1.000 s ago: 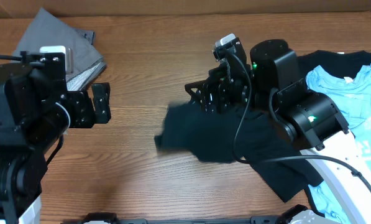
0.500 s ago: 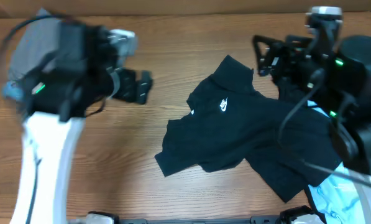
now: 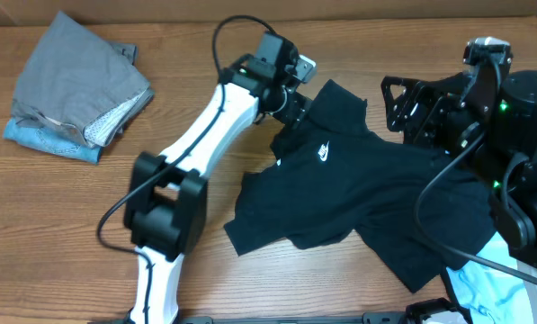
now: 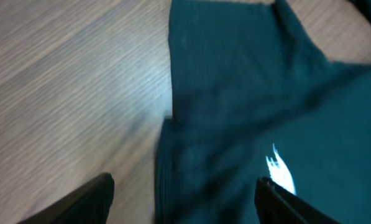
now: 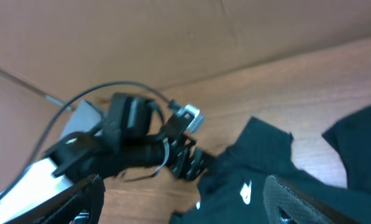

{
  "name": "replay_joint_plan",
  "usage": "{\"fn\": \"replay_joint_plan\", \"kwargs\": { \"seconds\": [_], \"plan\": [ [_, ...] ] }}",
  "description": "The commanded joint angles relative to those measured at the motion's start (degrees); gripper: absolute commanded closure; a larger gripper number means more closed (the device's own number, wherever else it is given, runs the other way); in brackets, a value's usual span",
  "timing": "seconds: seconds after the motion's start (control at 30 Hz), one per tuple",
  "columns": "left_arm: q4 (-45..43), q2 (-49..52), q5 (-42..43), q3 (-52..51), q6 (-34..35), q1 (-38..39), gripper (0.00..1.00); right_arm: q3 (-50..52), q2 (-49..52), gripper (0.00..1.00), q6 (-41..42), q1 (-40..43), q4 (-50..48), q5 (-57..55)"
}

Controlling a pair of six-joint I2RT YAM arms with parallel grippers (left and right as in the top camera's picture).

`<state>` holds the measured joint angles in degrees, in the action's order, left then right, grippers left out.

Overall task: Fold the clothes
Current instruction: 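Grasp the shirt collar with the left gripper and pull it up-left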

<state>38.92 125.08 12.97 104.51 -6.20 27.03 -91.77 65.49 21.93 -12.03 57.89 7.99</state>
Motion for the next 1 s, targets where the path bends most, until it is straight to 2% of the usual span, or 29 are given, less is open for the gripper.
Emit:
{"fn": "replay_joint_plan", "kwargs": {
  "seconds": [0.0,0.2,0.23,0.3,0.33,0.37,0.43,0.6,0.8,0.9,0.93,0.97],
  "plan": [
    [-5.70,4.46,2.84,0.22,-0.61,0.66,0.26,-0.94,0.11,0.15,0.66,0.17,2.45,-0.87],
    [-12.09,10.71,4.33,0.22,1.55,0.81,0.30,-0.94,0.20,0.15,0.66,0.17,6.84,-0.90],
    [-12.59,11.32,4.96,0.22,1.55,0.81,0.35,-0.94,0.20,0.15,0.63,0.17,7.17,-0.90],
    [-13.31,12.15,6.58,0.22,3.48,0.81,0.52,-0.94,0.20,0.15,0.63,0.17,7.65,-0.90],
    [-13.40,12.39,6.60,0.22,4.96,0.81,0.65,-0.94,0.20,0.15,0.63,0.17,7.96,-0.90],
    [-13.22,12.39,6.60,0.22,4.98,0.81,0.72,-0.94,0.20,0.15,0.63,0.17,8.11,-0.92],
    [-12.81,12.31,6.38,0.24,4.92,0.59,0.95,-0.94,0.20,0.15,0.63,0.17,8.33,-0.92],
    [-7.85,9.79,1.44,2.38,5.73,-3.34,0.96,-0.94,0.20,0.15,0.61,0.17,8.70,-0.94],
    [0.44,3.74,-11.08,8.61,8.13,-13.31,0.96,-0.94,0.20,0.15,0.61,0.17,8.66,-0.94],
    [0.61,1.36,-11.17,10.84,7.87,-18.32,0.96,-0.94,0.20,0.15,0.61,0.17,8.66,-0.94],
    [0.28,0.87,-10.40,11.50,7.87,-19.61,0.93,-0.94,0.20,0.15,0.61,0.17,8.66,-0.92],
    [-0.13,0.66,-9.05,12.04,7.87,-20.83,0.78,-0.94,0.20,0.15,0.61,0.17,8.63,-0.94]
  ]
}}
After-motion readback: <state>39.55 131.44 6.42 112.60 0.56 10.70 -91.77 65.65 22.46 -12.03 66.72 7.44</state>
